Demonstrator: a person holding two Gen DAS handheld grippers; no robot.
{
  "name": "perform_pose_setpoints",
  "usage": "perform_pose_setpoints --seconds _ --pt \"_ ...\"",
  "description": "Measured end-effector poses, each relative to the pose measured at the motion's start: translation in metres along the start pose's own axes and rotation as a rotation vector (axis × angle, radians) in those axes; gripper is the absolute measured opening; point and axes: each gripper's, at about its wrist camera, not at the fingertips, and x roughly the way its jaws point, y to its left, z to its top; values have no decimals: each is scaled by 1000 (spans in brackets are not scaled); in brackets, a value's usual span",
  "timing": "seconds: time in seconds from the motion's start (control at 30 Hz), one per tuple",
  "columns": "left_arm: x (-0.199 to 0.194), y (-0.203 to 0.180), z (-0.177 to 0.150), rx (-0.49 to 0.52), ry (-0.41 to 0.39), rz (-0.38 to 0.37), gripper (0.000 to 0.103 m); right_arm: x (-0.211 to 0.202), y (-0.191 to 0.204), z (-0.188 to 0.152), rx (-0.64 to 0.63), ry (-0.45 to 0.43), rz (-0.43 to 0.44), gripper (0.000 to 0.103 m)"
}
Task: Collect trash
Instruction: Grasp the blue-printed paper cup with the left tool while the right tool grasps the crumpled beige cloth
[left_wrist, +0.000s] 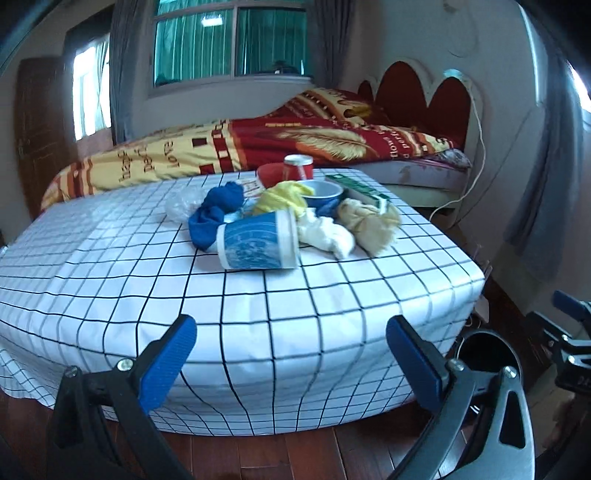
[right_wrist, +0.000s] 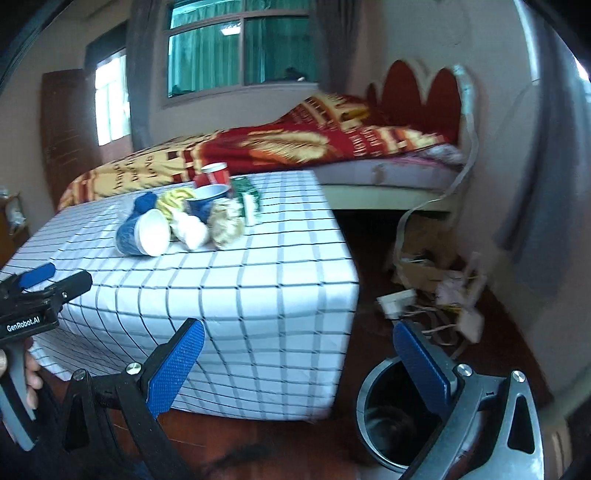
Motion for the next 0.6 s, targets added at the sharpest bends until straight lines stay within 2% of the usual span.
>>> perform_pose_setpoints --seconds 0.07,0.17,0.27,0.33,0.37,0.5,0.6 --pt "15 8 4 -1 5 16 103 24 9 15 -14 29 13 103" --pt "31 20 11 -28 -18 57 103 47 20 32 -13 10 41 103" --pt "51 30 21 -68 -22 58 102 80 33 49 -52 23 68 99" --pt "63 34 29 -76 -23 51 102 106 41 60 -69 45 96 85" --pt "68 34 32 -75 -28 50 102 114 43 63 -71 56 105 81" --pt "89 34 39 -71 -20 34 99 149 51 77 -79 96 164 76" --pt "98 35 40 -73 -10 18 96 171 60 84 -94 124 201 65"
